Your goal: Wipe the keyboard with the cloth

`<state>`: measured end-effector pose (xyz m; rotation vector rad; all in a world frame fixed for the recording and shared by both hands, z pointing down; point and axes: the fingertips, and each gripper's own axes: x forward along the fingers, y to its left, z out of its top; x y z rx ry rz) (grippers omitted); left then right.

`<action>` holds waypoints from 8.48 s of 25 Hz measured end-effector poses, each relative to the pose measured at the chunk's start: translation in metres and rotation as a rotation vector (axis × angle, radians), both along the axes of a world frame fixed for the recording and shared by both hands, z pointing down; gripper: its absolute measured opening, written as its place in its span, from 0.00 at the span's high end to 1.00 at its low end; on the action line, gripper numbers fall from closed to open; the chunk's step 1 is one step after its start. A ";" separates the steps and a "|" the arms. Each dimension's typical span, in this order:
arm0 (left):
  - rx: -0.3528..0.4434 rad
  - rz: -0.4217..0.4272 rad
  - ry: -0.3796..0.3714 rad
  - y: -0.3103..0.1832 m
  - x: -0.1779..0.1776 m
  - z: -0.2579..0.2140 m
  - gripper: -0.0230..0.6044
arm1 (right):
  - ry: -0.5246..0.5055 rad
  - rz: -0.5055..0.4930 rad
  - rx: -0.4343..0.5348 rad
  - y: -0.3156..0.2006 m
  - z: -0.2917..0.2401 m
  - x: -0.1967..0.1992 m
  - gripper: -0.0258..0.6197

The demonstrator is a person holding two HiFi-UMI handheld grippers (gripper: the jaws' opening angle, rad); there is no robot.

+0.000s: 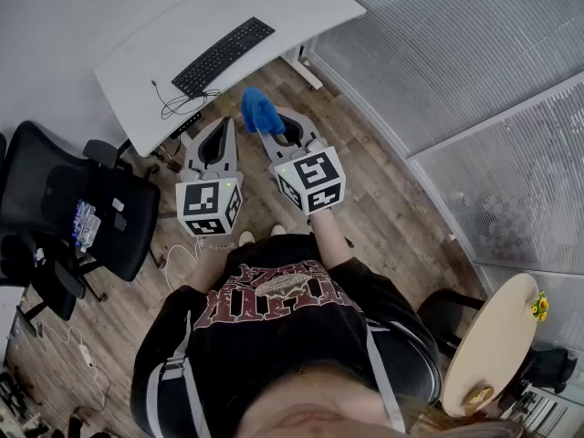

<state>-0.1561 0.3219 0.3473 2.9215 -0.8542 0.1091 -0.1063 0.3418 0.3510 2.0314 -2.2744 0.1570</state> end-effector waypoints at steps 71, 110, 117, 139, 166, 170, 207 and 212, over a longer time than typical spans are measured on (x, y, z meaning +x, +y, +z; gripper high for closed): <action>-0.051 0.078 -0.028 -0.210 0.055 0.033 0.91 | -0.032 0.012 -0.046 -0.215 0.029 0.033 0.86; -0.088 -0.280 -0.035 -0.327 0.162 0.044 0.91 | -0.012 -0.356 -0.086 -0.343 0.035 0.138 0.86; -0.092 -0.308 -0.029 -0.340 0.147 0.047 0.91 | -0.011 -0.381 -0.090 -0.356 0.040 0.125 0.86; -0.122 -0.367 -0.002 -0.438 0.063 0.059 0.91 | 0.033 -0.448 -0.113 -0.457 0.048 0.038 0.86; -0.357 -0.747 -0.127 -0.458 -0.032 0.181 0.91 | 0.080 -0.846 -0.286 -0.492 0.118 -0.043 0.86; -0.421 -0.804 -0.149 -0.447 -0.042 0.209 0.91 | 0.087 -0.901 -0.317 -0.490 0.132 -0.049 0.86; -0.761 -0.775 -0.315 -0.395 -0.030 0.348 0.91 | 0.219 -1.034 -0.623 -0.476 0.283 -0.077 0.86; -0.758 -0.782 -0.324 -0.394 -0.029 0.347 0.91 | 0.214 -1.008 -0.636 -0.478 0.288 -0.064 0.86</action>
